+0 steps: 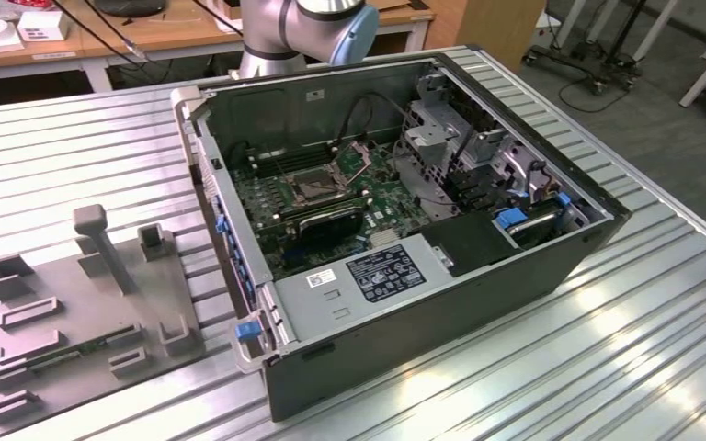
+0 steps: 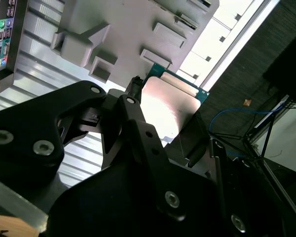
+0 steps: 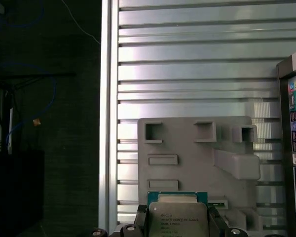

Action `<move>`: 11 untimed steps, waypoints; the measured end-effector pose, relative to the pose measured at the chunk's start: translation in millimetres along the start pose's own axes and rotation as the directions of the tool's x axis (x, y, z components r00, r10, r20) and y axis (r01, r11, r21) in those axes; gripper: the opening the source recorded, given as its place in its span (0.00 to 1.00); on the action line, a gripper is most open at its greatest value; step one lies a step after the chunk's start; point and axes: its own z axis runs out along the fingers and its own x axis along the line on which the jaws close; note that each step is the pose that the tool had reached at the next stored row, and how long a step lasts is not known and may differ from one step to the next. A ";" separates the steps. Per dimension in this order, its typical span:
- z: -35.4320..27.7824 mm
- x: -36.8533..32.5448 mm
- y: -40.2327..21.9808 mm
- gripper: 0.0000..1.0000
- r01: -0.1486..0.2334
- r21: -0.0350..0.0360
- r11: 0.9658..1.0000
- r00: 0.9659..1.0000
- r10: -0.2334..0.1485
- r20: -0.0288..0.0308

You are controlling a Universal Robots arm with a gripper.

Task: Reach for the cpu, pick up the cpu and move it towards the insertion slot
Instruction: 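Pick up the cpu and move it towards the insertion slot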

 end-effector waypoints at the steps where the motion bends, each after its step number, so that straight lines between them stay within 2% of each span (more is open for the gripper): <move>1: 0.0 -0.1 0.0 0.55 0.000 0.000 1.000 1.000 0.000 0.000; 5: -1.2 -0.3 0.0 0.55 0.000 0.000 1.000 1.000 0.000 0.000; 11: -6.6 -0.3 0.2 0.55 0.000 0.000 1.000 1.000 0.000 0.000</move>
